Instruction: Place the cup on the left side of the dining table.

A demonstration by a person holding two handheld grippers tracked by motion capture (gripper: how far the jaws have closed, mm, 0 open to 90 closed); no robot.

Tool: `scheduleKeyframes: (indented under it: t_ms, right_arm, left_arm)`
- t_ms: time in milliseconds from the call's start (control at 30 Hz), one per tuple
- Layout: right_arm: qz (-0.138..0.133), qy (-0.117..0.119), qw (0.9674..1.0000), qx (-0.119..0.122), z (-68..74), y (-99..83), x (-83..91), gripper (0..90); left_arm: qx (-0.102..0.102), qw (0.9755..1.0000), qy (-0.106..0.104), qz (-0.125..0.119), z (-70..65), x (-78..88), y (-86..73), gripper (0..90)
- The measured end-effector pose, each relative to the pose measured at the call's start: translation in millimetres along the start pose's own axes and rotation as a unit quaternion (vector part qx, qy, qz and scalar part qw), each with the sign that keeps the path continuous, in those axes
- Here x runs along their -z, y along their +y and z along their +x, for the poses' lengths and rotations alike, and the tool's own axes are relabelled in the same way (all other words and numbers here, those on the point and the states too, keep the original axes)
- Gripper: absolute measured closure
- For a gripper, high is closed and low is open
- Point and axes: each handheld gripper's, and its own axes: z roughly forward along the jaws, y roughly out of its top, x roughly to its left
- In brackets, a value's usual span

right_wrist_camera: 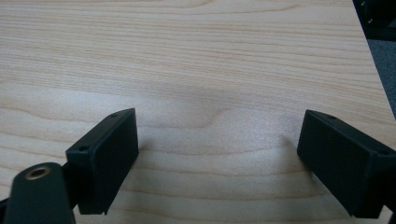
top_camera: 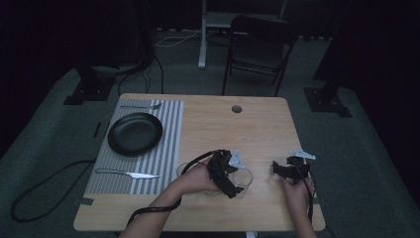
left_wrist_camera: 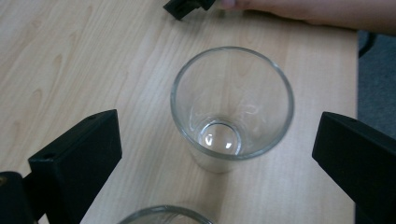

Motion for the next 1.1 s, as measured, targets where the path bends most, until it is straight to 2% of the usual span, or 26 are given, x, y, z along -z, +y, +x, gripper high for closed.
scheduleKeyframes:
  t_ms: [67, 267, 500, 600, 767, 800, 833, 867, 900, 1000, 1100]
  right_arm:
    - [0.0, 0.0, 1.0, 0.0, 0.0, 0.0, 0.0, 12.1]
    - [0.0, 0.0, 1.0, 0.0, 0.0, 0.0, 0.0, 12.1]
    - [0.0, 0.0, 1.0, 0.0, 0.0, 0.0, 0.0, 12.1]
    - [0.0, 0.0, 1.0, 0.0, 0.0, 0.0, 0.0, 12.1]
    - [0.0, 0.0, 1.0, 0.0, 0.0, 0.0, 0.0, 12.2]
    - [0.0, 0.0, 1.0, 0.0, 0.0, 0.0, 0.0, 12.2]
    - [0.0, 0.0, 1.0, 0.0, 0.0, 0.0, 0.0, 12.2]
    - [0.0, 0.0, 1.0, 0.0, 0.0, 0.0, 0.0, 12.2]
    - [0.0, 0.0, 1.0, 0.0, 0.0, 0.0, 0.0, 12.2]
    - [0.0, 0.0, 1.0, 0.0, 0.0, 0.0, 0.0, 12.2]
    - [0.0, 0.0, 1.0, 0.0, 0.0, 0.0, 0.0, 12.2]
  left_arm:
    - [-0.004, 1.0, 0.004, 0.004, -1.7, -2.1, 2.5, 1.8]
    - [-0.012, 0.9998, -0.006, 0.016, -3.9, -6.7, 10.7, 1.8]
    - [-0.02, 0.9989, -0.006, 0.041, -5.2, -15.4, 18.3, 1.8]
    - [-0.027, 0.9988, -0.005, 0.039, -5.8, -17.7, 20.3, 6.4]
    - [-0.034, 0.9976, -0.004, 0.059, -6.1, -23.3, 23.9, 6.5]
    - [-0.033, 0.9974, -0.011, 0.063, -5.3, -23.8, 24.5, 7.7]
    - [-0.034, 0.9973, -0.008, 0.065, -4.6, -24.2, 25.1, 13.5]
    - [-0.028, 0.9974, -0.008, 0.066, -2.8, -24.4, 26.0, 13.7]
    - [-0.021, 0.9972, -0.016, 0.07, -0.4, -24.6, 26.6, 13.8]
    - [-0.019, 0.9961, -0.012, 0.086, 1.3, -27.7, 27.8, 14.9]
    - [-0.029, 0.9944, -0.009, 0.101, 0.0, -31.3, 29.2, 16.5]
